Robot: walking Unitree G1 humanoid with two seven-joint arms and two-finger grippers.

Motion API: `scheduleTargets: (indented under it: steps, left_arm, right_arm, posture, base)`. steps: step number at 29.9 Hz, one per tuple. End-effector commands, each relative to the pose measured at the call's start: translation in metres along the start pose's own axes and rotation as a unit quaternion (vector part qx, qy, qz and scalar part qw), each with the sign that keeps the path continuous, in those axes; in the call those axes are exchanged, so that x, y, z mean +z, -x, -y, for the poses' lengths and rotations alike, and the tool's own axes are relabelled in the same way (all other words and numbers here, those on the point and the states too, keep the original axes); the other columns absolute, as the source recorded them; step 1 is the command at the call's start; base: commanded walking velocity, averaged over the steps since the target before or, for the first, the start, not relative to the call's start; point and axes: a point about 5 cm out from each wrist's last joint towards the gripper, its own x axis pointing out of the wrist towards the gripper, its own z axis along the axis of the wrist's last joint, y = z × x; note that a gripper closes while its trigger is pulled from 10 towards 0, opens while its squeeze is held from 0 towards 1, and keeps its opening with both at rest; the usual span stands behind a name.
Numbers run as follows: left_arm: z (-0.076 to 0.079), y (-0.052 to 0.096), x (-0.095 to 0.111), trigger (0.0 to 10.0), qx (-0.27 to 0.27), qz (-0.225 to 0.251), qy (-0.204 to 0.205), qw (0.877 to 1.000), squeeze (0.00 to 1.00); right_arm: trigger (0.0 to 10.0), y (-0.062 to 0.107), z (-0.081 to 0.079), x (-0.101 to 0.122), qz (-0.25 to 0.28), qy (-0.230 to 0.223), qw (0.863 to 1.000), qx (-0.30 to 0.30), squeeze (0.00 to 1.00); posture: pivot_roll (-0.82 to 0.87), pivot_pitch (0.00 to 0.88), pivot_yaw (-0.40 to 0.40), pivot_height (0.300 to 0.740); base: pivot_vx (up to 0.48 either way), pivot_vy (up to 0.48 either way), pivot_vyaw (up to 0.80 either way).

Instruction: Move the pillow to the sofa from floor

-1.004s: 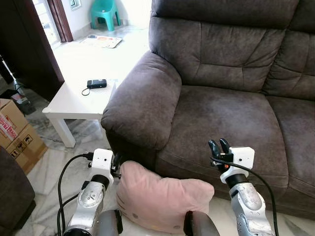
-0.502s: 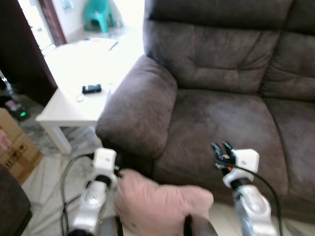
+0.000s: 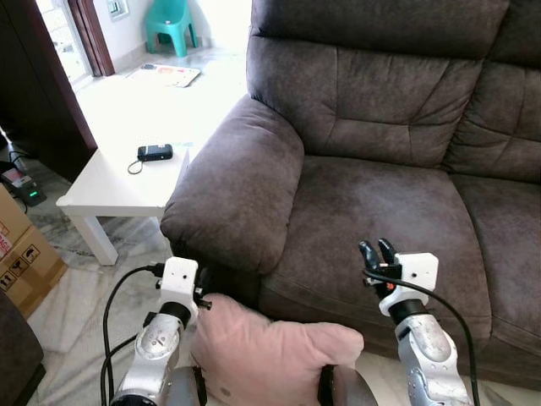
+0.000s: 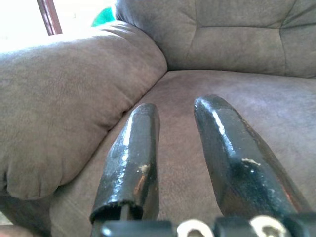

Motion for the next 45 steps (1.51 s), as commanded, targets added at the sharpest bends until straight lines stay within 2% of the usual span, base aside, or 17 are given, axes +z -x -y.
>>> scheduleTargets:
  steps: [1, 7, 14, 22, 26, 29, 31, 38, 45]
  left_arm:
    - [0.001, 0.0, 0.001, 10.0, -0.007, 0.003, 0.003, 1.0, 0.0]
    - [0.003, 0.003, -0.004, 10.0, -0.013, -0.009, 0.004, 1.0, 0.0]
    - [-0.001, 0.005, -0.007, 10.0, -0.005, -0.014, 0.006, 1.0, 0.0]
    - [-0.009, 0.003, -0.009, 10.0, 0.027, -0.024, 0.015, 0.999, 0.0]
    - [-0.015, 0.003, -0.012, 10.0, 0.042, -0.034, 0.032, 0.998, 0.0]
    - [-0.024, 0.004, -0.023, 10.0, 0.067, -0.077, 0.078, 0.992, 0.0]
    - [-0.026, 0.004, -0.025, 10.0, 0.07, -0.088, 0.094, 0.989, 0.0]
    - [-0.04, 0.001, -0.029, 10.0, 0.08, -0.119, 0.101, 0.984, 0.0]
    - [-0.052, -0.009, -0.026, 10.0, 0.052, -0.147, 0.104, 0.982, 0.0]
  right_arm:
    - [10.0, 0.0, 0.001, 0.002, 0.002, -0.002, 1.0, -0.003, 0.0]
    - [10.0, -0.001, 0.001, 0.001, -0.002, 0.0, 1.0, -0.003, 0.0]
    - [10.0, -0.002, 0.0, 0.002, -0.003, 0.0, 1.0, -0.001, 0.0]
    - [10.0, -0.002, 0.0, 0.003, -0.003, 0.002, 1.0, 0.003, 0.0]
    - [10.0, 0.0, 0.001, 0.002, -0.003, 0.001, 1.0, 0.002, 0.0]
    - [10.0, 0.0, 0.002, 0.003, -0.001, 0.003, 1.0, 0.004, 0.0]
    - [10.0, -0.001, 0.002, 0.003, -0.001, 0.003, 1.0, 0.005, 0.0]
    - [10.0, -0.001, 0.002, 0.005, 0.0, 0.005, 1.0, 0.008, 0.0]
    - [10.0, -0.004, 0.001, 0.019, 0.024, 0.01, 0.999, 0.026, 0.0]
  posture:
    - [0.0, 0.0, -0.035, 0.57]
    - [0.0, 0.0, -0.035, 0.57]
    - [0.0, 0.0, -0.036, 0.537]
    - [0.0, 0.0, -0.038, 0.478]
    - [0.0, 0.0, -0.04, 0.478]
    - [0.0, 0.0, -0.042, 0.478]
    - [0.0, 0.0, -0.042, 0.478]
    - [0.0, 0.0, -0.049, 0.478]
    - [-0.01, 0.0, -0.056, 0.478]
  base:
    - [0.0, 0.0, 0.0]
    - [0.0, 0.0, 0.0]
    - [0.0, 0.0, 0.0]
    - [0.0, 0.0, 0.0]
    - [0.0, 0.0, 0.0]
    - [0.0, 0.0, 0.0]
    - [0.0, 0.0, 0.0]
    - [0.0, 0.0, 0.0]
    - [0.0, 0.0, 0.0]
